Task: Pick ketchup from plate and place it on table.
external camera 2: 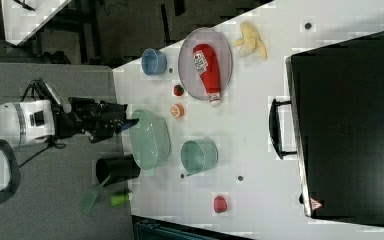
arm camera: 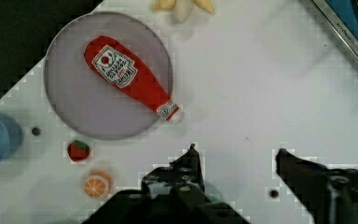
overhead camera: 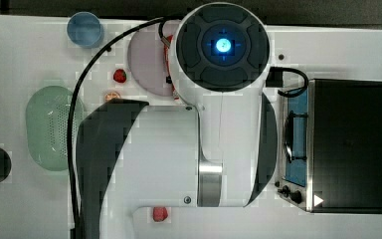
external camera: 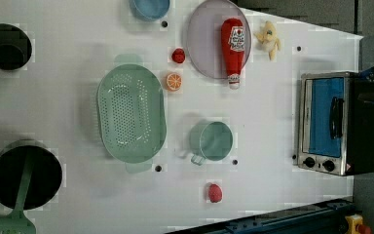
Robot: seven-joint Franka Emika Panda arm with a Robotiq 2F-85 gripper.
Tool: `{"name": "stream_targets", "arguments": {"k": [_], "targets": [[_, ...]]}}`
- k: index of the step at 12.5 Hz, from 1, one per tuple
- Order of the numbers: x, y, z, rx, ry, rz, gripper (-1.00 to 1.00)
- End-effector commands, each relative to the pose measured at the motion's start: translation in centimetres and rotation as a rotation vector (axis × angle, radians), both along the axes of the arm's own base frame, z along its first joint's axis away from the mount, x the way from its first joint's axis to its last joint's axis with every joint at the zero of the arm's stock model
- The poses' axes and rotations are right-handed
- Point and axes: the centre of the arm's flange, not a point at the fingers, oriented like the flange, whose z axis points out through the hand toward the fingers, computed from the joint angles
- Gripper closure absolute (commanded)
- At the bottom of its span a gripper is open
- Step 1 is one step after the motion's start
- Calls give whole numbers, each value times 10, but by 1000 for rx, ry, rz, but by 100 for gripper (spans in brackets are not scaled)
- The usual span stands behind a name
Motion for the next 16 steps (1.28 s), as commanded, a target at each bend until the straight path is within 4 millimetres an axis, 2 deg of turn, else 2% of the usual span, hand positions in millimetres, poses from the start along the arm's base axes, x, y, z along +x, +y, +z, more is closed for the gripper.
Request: {"name": "stream_targets", "arguments": {"k": [1, 3, 6, 10, 16], "targets": [[-45, -15, -1, 24, 73, -53, -59], [-38, -13, -12, 25, 81, -42, -99], [-9, -4, -48, 29, 56, 9, -100], [35, 19, -117, 39, 1, 101, -100], [83, 39, -223, 30, -116, 481, -100]]}}
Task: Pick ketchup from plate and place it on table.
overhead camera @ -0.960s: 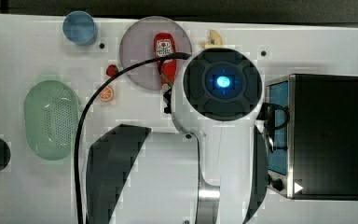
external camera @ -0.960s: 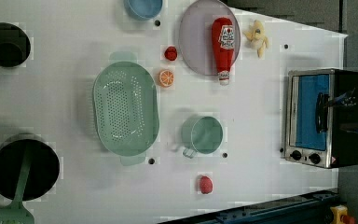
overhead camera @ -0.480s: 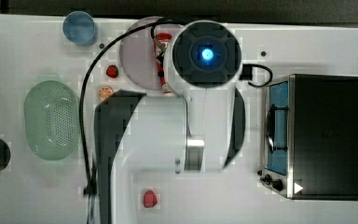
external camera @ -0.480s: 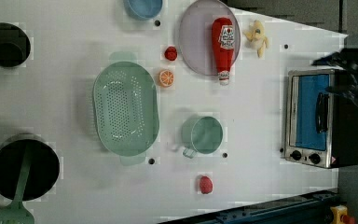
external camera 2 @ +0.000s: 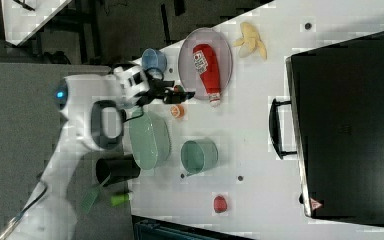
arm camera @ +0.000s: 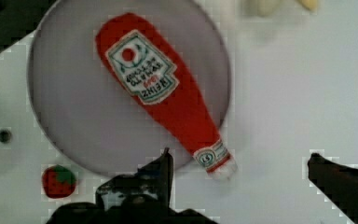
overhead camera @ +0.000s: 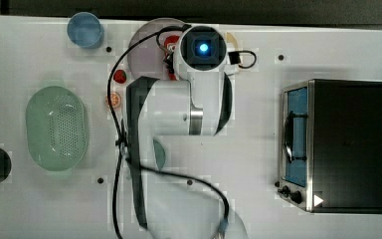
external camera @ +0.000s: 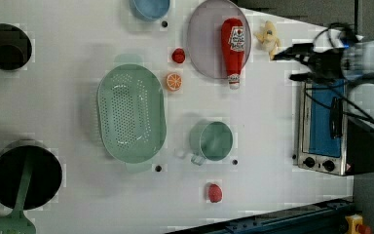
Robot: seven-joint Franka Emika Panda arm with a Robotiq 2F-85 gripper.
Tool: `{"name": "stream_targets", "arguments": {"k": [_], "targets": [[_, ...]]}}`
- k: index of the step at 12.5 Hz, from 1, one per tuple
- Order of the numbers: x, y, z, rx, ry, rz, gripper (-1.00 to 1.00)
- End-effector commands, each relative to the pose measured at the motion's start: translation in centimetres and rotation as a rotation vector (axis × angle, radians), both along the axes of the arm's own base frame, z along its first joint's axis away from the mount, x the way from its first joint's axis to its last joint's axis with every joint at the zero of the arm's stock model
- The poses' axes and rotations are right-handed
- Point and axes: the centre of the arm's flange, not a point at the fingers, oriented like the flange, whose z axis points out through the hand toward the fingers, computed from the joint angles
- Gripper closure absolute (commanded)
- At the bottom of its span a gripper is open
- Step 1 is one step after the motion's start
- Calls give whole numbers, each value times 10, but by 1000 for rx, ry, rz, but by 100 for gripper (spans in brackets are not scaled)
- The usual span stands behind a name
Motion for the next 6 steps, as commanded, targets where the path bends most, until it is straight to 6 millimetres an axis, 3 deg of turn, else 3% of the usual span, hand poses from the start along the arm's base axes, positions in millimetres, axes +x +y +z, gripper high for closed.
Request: {"name": "stream_targets", "arguments": {"k": [1, 6], "targets": [[16, 25, -10, -12, -94, 310, -100], [46, 30, -79, -6, -77, 393, -100]]}}
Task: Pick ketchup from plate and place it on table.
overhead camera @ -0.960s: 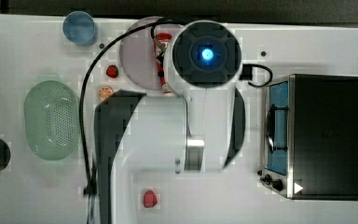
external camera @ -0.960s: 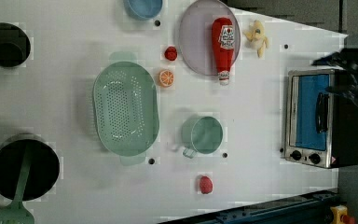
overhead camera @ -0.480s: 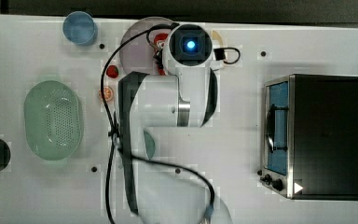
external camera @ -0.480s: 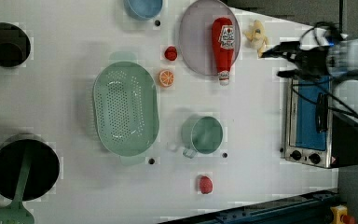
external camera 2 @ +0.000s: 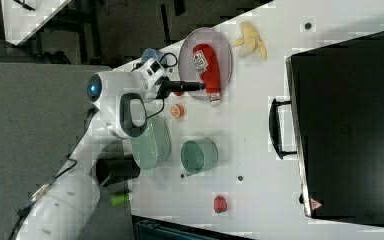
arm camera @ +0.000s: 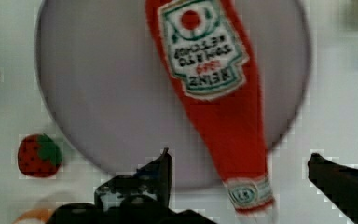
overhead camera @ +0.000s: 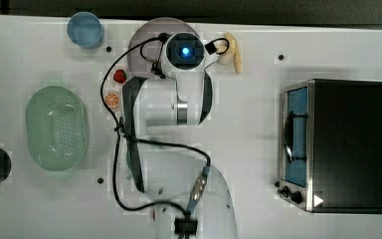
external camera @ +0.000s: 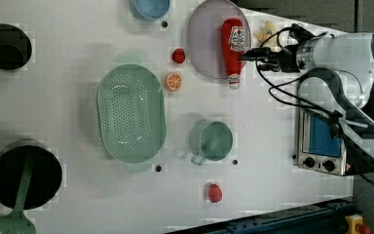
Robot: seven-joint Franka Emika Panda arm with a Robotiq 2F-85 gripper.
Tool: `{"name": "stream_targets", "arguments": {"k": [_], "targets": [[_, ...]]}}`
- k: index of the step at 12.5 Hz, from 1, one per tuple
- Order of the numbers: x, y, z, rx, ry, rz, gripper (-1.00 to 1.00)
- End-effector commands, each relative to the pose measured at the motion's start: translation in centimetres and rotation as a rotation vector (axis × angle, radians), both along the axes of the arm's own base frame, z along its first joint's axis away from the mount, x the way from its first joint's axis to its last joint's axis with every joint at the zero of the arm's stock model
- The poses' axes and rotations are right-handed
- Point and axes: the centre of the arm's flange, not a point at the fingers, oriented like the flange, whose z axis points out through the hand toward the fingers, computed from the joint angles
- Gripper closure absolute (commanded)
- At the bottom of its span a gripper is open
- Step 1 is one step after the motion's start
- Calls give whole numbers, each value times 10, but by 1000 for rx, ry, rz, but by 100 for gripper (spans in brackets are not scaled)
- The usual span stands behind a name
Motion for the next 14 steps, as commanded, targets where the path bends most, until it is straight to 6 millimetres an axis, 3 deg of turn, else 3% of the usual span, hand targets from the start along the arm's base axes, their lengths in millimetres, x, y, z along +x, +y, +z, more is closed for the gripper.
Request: {"name": "stream_targets", "arguments": {"k": [1, 5, 14], "targets": [[28, -2, -1, -5, -53, 79, -100], [28, -5, -39, -69, -28, 147, -100], [33, -1, -83, -52, -144, 144, -100]]}}
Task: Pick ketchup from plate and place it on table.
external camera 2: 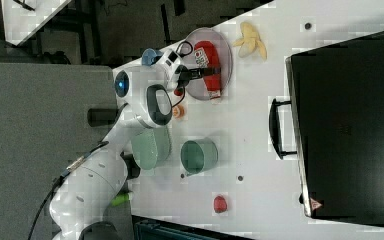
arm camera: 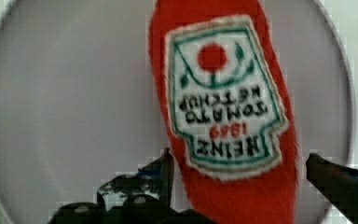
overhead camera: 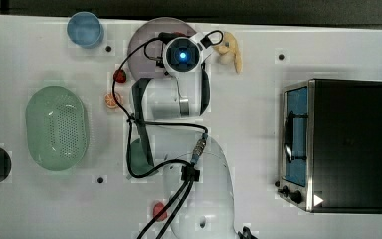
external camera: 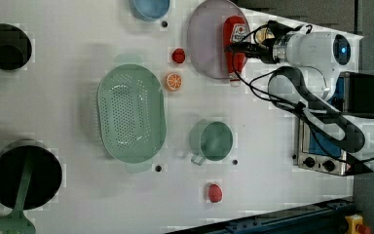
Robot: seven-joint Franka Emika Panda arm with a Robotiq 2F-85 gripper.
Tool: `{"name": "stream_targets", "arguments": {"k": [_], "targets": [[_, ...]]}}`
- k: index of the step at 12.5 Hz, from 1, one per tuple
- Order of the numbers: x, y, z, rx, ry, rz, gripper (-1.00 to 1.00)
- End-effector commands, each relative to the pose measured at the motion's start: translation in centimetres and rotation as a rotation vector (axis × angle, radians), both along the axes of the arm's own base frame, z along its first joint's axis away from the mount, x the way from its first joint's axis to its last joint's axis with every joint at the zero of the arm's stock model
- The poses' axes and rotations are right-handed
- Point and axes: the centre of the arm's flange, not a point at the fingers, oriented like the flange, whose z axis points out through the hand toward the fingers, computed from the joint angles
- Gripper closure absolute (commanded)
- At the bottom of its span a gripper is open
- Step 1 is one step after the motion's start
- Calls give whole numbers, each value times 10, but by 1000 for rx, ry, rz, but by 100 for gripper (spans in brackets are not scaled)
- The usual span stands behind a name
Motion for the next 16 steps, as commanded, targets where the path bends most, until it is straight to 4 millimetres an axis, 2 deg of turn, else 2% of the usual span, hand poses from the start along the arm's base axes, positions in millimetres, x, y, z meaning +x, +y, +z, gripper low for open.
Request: {"name": "stream_targets", "arguments": {"k": [1, 4, 5, 7, 11, 16], "targets": [[6, 2, -7, -2, -33, 42, -93], [9, 1, -1, -4, -43, 40, -23], [10, -1, 1, -5, -48, 38, -23], [14, -4, 20, -7, -73, 34, -23], [15, -10, 98, -26, -99, 25, -23], [-28, -19, 197, -59, -28, -1, -23]]}}
